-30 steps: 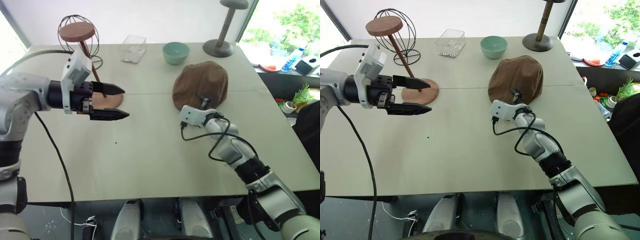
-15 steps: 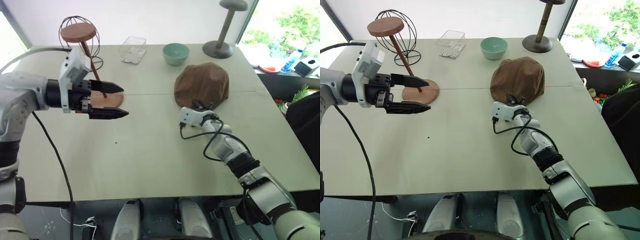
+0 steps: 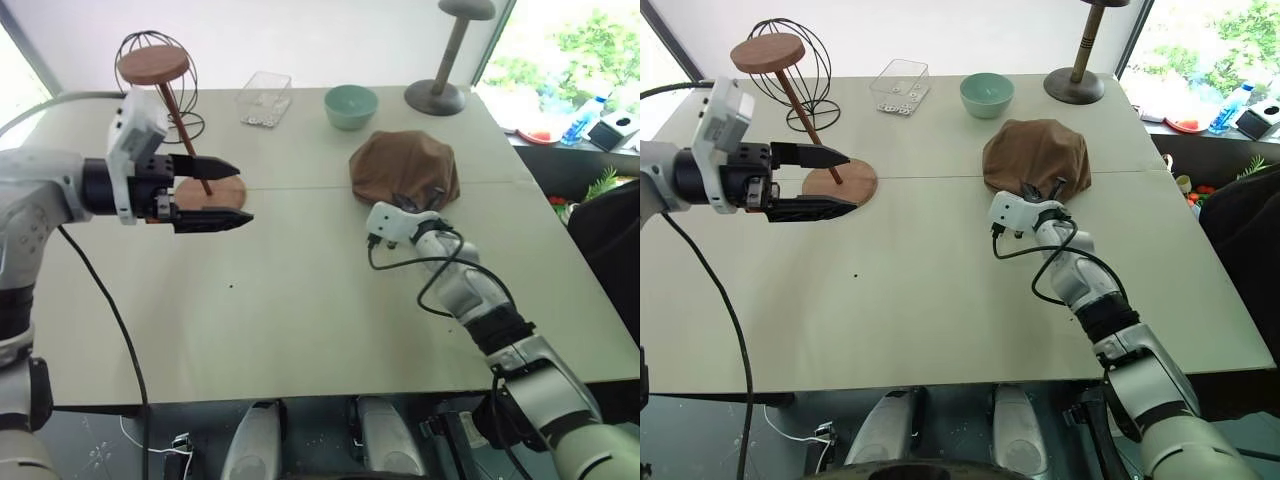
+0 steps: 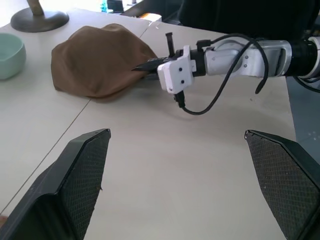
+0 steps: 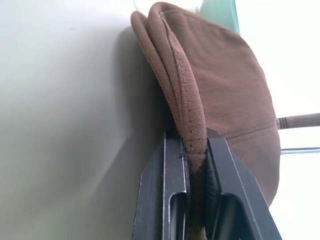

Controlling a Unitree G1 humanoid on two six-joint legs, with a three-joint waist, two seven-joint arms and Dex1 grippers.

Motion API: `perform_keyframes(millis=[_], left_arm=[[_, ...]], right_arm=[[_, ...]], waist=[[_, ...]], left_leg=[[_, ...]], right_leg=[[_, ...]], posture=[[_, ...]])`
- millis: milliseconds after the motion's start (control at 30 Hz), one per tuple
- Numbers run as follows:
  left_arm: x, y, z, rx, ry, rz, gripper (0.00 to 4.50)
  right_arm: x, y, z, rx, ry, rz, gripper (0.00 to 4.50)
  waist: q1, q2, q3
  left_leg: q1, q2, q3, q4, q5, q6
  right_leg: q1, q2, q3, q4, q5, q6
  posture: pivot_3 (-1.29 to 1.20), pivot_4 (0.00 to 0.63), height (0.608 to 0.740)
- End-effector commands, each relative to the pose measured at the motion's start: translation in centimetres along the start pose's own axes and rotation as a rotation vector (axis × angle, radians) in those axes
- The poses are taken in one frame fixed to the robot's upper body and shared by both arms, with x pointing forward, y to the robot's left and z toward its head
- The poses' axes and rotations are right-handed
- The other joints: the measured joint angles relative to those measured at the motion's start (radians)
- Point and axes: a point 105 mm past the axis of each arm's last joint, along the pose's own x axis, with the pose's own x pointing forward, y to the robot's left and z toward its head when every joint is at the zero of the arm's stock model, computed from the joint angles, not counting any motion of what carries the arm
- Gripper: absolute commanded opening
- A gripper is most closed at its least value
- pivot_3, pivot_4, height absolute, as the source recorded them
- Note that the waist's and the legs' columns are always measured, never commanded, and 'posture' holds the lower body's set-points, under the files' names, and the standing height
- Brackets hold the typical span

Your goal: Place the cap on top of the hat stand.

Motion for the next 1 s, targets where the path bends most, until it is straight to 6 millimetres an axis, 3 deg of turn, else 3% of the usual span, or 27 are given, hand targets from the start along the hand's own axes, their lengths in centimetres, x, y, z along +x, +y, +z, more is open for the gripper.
perform_keyframes(millis=[33, 167, 400, 500, 600, 733, 867, 1000], left_arm=[[-2.4, 0.2, 2.2, 0.07, -0.07, 0.134, 4.5], [-5.2, 0.8, 3.4, 0.074, -0.156, 0.337, 4.5], [-12.6, 2.2, 3.2, 0.066, -0.209, 0.74, 4.5], [-15.3, 2.2, 3.1, 0.056, -0.219, 0.855, 4.5], [-17.1, 1.8, 3.0, 0.052, -0.223, 0.926, 4.5], [-19.2, 0.9, 3.1, 0.059, -0.23, 1.0, 4.5], [-20.2, 0.3, 3.3, 0.067, -0.23, 1.042, 4.5], [-20.4, -0.2, 3.2, 0.067, -0.223, 1.052, 4.5]], right_arm=[[-1.0, -5.8, 2.0, 0.002, -0.09, -0.109, 0.02], [-1.2, -9.8, 5.2, -0.002, -0.208, -0.121, 0.02], [-1.5, -18.6, 15.7, -0.039, -0.541, -0.253, 0.02], [-1.6, -20.6, 19.6, -0.051, -0.659, -0.297, 0.02], [-1.6, -21.0, 23.1, -0.049, -0.763, -0.306, 0.02], [-2.0, -19.5, 28.0, -0.026, -0.901, -0.241, 0.02], [-2.2, -17.2, 31.2, -0.028, -0.975, -0.168, 0.02], [-2.3, -15.5, 33.1, -0.027, -1.015, -0.124, 0.02]], waist=[[0.0, 0.0, 0.0], [-0.02, 0.001, 0.001], [-0.049, 0.002, 0.002], [-0.049, 0.002, 0.002], [-0.046, 0.001, 0.001], [-0.047, 0.001, 0.001], [-0.046, 0.001, 0.001], [-0.047, 0.001, 0.001]], left_leg=[[-0.001, 0.0, 0.0, 0.0, 0.0, 0.0], [-0.001, 0.0, 0.0, 0.0, 0.0, 0.0], [-0.001, 0.001, 0.0, -0.003, 0.0, 0.0], [0.0, 0.001, 0.001, -0.004, 0.0, 0.0], [0.0, 0.001, 0.0, -0.005, 0.0, 0.0], [-0.001, 0.001, 0.0, -0.005, 0.0, -0.001], [-0.001, 0.001, 0.0, -0.006, 0.0, -0.001], [-0.001, 0.001, 0.0, -0.007, 0.0, -0.001]], right_leg=[[-0.001, 0.0, 0.0, 0.0, 0.0, 0.0], [-0.001, 0.0, 0.0, 0.0, 0.0, 0.0], [-0.005, 0.0, 0.0, 0.003, 0.001, 0.001], [-0.006, 0.0, 0.0, 0.003, 0.001, 0.001], [-0.006, 0.0, 0.0, 0.002, 0.001, 0.0], [-0.006, 0.0, 0.0, 0.001, 0.001, 0.0], [-0.006, 0.0, 0.0, 0.002, 0.001, 0.0], [-0.006, 0.0, 0.0, 0.002, 0.001, 0.0]], posture=[[0.0, 0.15, 0.74], [0.0, 0.15, 0.74], [0.0, 0.15, 0.74], [0.0, 0.15, 0.74], [0.0, 0.15, 0.74], [0.0, 0.15, 0.74], [0.0, 0.15, 0.74], [0.0, 0.15, 0.74]])
